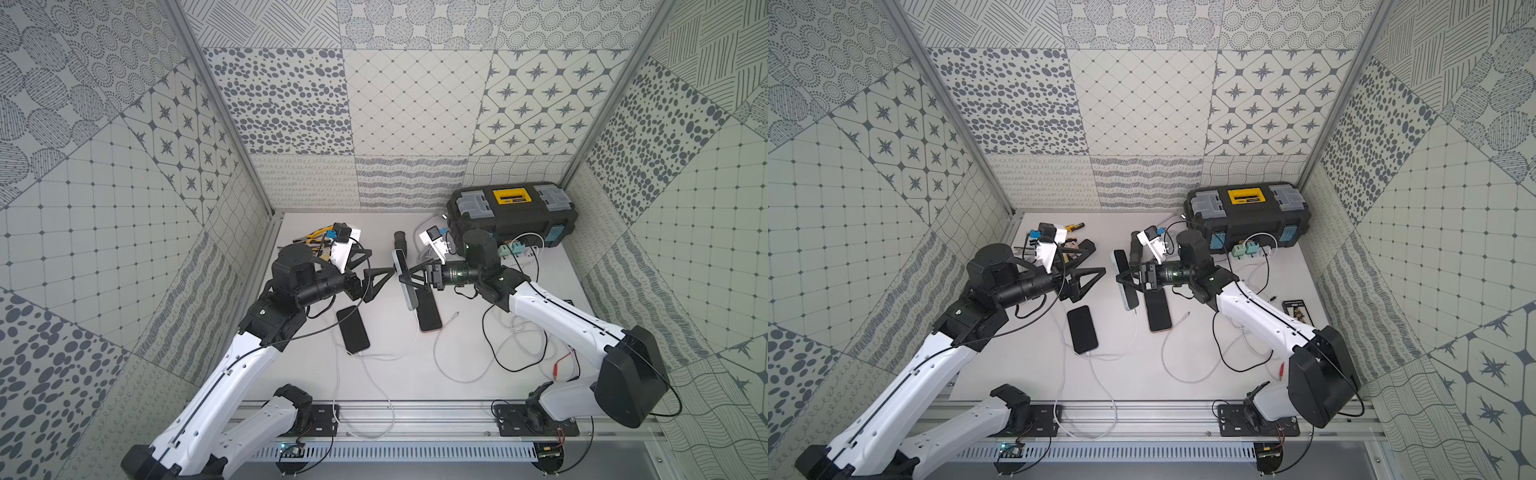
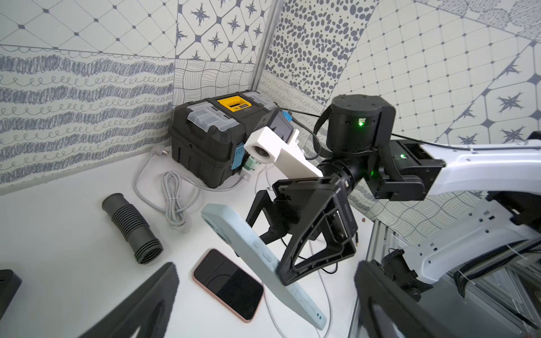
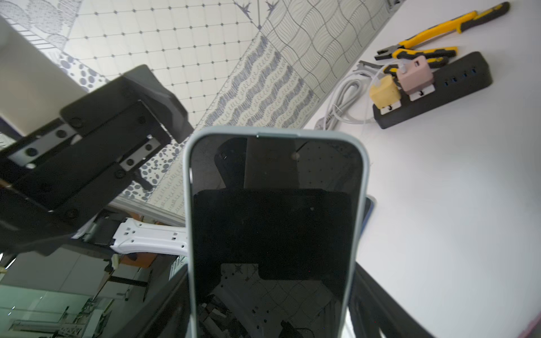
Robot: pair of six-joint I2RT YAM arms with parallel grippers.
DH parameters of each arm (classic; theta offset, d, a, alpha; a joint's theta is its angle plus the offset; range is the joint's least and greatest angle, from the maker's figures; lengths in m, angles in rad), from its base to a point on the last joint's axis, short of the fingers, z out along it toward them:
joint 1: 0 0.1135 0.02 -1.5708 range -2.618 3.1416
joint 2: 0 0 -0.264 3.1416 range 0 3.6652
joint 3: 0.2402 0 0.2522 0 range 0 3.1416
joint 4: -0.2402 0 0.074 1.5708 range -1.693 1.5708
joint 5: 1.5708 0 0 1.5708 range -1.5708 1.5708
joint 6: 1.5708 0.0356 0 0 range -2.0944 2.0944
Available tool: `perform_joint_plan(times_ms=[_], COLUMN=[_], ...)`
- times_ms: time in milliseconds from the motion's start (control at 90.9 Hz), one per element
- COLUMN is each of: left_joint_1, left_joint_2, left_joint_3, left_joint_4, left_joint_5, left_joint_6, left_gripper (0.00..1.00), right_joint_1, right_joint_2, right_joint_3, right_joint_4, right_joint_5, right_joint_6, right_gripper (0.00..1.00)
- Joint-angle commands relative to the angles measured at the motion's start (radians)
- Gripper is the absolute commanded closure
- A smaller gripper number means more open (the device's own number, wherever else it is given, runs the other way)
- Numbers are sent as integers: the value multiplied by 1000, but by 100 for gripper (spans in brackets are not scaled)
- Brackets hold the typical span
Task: Unplug the charging cable from the phone
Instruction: Pick up the phone at the center of the board.
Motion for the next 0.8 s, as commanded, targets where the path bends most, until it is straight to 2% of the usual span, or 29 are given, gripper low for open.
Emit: perform_joint_plan(times_ms=[0, 264, 396, 616, 792], left_joint_1=[3, 3, 3, 3, 3], left_joint_2=[29, 67, 81, 108, 122], left_joint_3=[37, 52, 43, 42, 20], left_joint_4=[20, 64, 125, 160, 223], left_joint_5=[163, 281, 340, 361, 381], left_joint_6=[-58, -194, -273, -344, -392], left_gripper=[2, 2, 2, 2, 2], right_joint_1=[-6, -6, -6, -5, -1], right_joint_2=[-37, -45, -49, -76, -44], right_joint_3=[7, -40, -44, -77, -89], right_joint_4=[195, 471, 516, 610, 746], right_joint_5=[-151, -269, -291, -289, -307], right_joint_6=[58, 224, 244, 250, 354], right_gripper=[39, 39, 40, 40, 42])
